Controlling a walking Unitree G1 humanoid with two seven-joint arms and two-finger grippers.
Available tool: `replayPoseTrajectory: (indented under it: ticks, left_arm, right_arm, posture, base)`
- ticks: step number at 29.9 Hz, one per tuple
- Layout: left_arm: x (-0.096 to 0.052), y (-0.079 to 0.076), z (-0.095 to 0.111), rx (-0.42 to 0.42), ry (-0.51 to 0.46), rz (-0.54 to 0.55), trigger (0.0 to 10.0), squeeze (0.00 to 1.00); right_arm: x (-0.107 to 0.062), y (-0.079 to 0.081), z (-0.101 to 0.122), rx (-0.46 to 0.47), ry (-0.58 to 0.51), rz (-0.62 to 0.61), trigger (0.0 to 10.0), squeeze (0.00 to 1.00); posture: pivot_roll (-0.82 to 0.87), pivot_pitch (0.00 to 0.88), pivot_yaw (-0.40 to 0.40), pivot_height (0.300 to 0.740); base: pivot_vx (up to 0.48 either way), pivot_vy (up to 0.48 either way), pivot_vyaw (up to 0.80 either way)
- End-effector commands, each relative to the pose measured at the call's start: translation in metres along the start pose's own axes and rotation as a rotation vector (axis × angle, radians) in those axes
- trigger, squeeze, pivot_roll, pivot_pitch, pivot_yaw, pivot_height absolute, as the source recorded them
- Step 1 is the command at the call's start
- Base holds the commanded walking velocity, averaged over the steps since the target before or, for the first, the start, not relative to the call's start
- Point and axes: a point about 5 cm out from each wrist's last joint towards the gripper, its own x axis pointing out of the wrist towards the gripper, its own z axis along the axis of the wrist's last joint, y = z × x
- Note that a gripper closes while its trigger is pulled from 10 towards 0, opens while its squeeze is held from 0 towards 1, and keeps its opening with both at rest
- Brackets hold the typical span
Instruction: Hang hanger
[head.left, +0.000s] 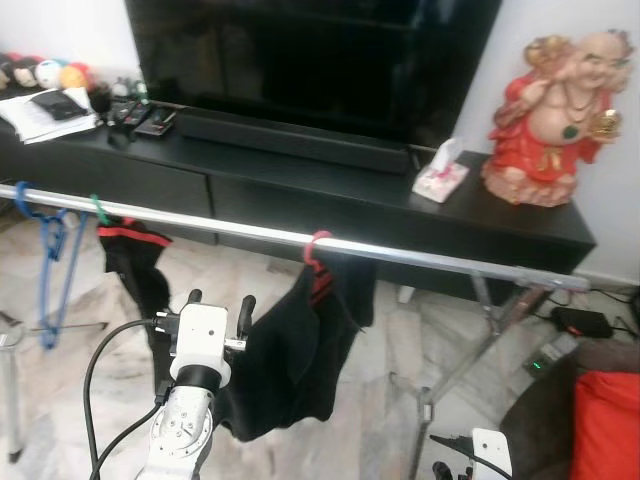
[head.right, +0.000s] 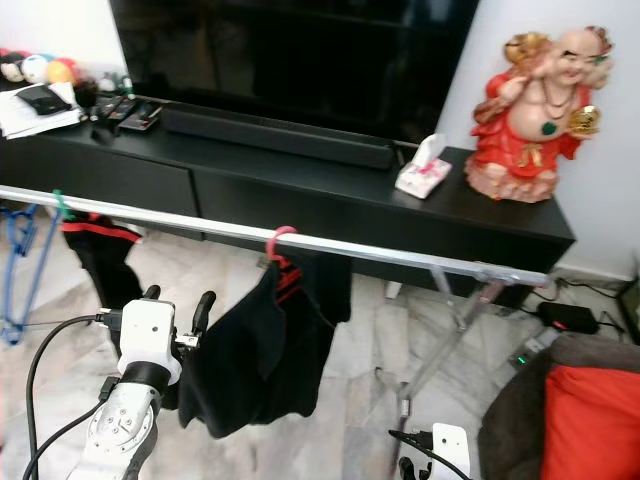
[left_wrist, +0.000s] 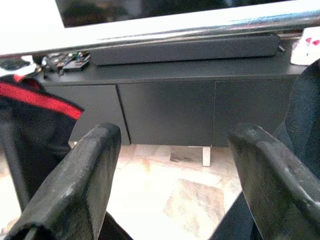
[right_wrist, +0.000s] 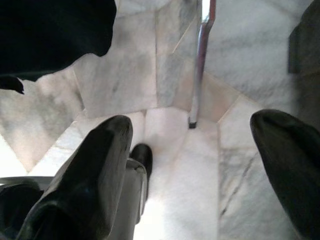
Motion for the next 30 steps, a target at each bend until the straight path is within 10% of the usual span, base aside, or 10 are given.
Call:
replayPoseTrajectory:
  ticks: [1, 30]
  left_arm:
    - [0.0016, -0.0052, 0.0037, 0.004, -0.012, -0.027, 10.0, 0.0]
    - [0.0062, -0.004, 0.0057, -0.002, -0.006, 0.013, 10.0, 0.0]
  right_arm:
    - [-0.0015, -0.0038, -0.006, 0.011, 0.016, -0.015, 10.0, 0.0]
    - [-0.001, -0.0044, -0.0023, 0.009, 0.01, -0.016, 10.0, 0.0]
  posture:
    - [0.09, 0.0, -0.039, 0.716]
    - [0.1, 0.0, -0.059, 0.716]
  base:
    - [0.0, 0.319, 0.0]
    - [0.0, 0.167, 0.0]
